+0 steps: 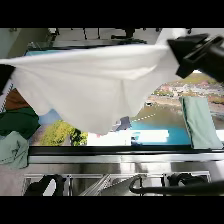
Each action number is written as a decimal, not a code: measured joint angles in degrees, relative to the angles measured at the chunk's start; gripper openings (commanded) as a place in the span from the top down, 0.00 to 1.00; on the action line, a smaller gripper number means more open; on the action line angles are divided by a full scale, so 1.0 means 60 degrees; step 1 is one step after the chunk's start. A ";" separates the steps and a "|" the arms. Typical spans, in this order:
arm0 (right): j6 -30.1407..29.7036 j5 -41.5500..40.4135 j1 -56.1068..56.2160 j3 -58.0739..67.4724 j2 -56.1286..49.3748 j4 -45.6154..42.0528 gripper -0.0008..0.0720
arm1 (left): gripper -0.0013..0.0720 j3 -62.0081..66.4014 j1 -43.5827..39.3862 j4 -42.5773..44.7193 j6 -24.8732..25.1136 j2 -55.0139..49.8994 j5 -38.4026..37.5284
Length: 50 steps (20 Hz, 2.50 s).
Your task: Fold the shirts.
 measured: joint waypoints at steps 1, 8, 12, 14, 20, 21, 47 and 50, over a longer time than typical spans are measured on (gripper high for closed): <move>0.0087 0.0368 0.0000 0.0004 -0.0576 -0.0087 0.96 | 0.97 -0.0437 -0.0259 0.0051 0.0055 -0.0280 -0.0015; 0.0302 0.1902 0.0004 0.0011 -0.5308 0.0033 0.94 | 0.97 -0.3100 -0.2488 0.0109 0.0907 -0.3595 0.1679; 0.0342 0.1639 -0.0076 0.0033 -0.6805 0.0066 0.45 | 0.97 -0.3253 -0.2681 0.0095 0.1086 -0.5563 0.2404; 0.0430 0.1628 -0.0259 0.0058 -0.6776 0.0073 0.45 | 0.97 -0.2943 -0.2554 0.0066 0.1115 -0.6244 0.2273; 0.2324 0.3155 -0.0645 -0.0492 -0.5093 -0.0907 0.45 | 0.07 -0.1647 -0.2262 0.0106 0.1155 -0.7486 0.0969; 0.2670 0.3311 -0.0543 -0.0911 -0.4768 -0.1035 0.45 | 0.07 -0.1424 -0.2211 0.0109 0.1155 -0.7584 0.0747; 0.1246 -0.3198 0.5060 -0.5319 -0.5453 0.4237 0.96 | 0.97 -0.2492 -0.0630 -0.1821 0.1592 -0.8870 0.2193; 0.0998 -0.3053 0.4936 -0.5227 -0.4881 0.4266 0.96 | 0.97 -0.1956 -0.0743 -0.1869 0.1617 -0.8958 0.2208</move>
